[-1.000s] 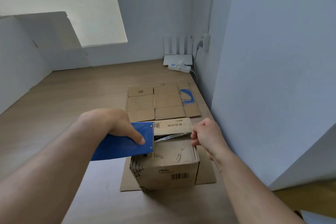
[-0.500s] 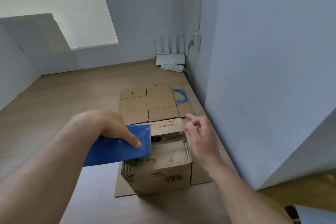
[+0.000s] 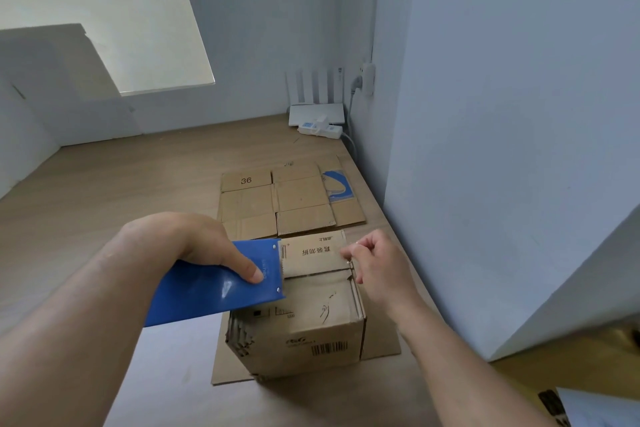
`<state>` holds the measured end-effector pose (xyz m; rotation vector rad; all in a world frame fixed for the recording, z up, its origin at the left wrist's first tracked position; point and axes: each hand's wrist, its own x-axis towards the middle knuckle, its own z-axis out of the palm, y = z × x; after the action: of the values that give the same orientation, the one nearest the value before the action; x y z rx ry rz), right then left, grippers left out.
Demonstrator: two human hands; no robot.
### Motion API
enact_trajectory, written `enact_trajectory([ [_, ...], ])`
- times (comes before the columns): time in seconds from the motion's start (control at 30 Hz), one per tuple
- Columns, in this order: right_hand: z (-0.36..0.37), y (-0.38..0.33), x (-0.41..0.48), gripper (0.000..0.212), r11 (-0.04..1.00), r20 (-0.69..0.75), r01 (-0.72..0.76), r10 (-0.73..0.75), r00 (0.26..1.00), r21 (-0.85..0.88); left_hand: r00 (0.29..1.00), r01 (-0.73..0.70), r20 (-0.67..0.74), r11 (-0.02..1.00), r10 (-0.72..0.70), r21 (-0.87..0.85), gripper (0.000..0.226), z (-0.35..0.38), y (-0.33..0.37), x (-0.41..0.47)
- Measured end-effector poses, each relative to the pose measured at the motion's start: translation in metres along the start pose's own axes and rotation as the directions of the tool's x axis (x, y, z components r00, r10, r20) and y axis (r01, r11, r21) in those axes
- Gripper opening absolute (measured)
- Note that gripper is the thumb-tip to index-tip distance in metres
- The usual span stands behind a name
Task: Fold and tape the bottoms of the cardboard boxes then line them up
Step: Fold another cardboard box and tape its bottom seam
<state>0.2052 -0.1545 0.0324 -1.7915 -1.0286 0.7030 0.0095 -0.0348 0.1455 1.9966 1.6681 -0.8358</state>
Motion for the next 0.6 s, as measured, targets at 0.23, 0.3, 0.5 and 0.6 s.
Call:
enact_trajectory([
  [0.23,-0.003,-0.004,-0.007,0.017,0.998,0.002,-0.059,0.059,0.998,-0.026,0.999,0.013,-0.033,1.000,-0.012,0.027,0.056,-0.008,-0.005,-0.005],
  [0.3,0.000,0.001,-0.013,0.016,0.999,-0.022,-0.050,0.051,0.998,0.010,1.000,0.008,-0.022,0.999,-0.007,0.045,0.057,-0.007,0.000,-0.001],
  [0.5,0.003,0.012,-0.015,0.012,0.930,-0.068,-0.136,0.169,0.983,0.341,0.999,-0.022,-0.028,0.999,0.023,0.044,0.059,-0.005,-0.002,0.004],
  [0.6,0.005,0.012,-0.014,0.013,0.875,-0.067,-0.184,0.238,0.969,0.448,0.999,-0.035,-0.031,0.997,0.037,0.062,0.058,-0.004,0.001,0.003],
])
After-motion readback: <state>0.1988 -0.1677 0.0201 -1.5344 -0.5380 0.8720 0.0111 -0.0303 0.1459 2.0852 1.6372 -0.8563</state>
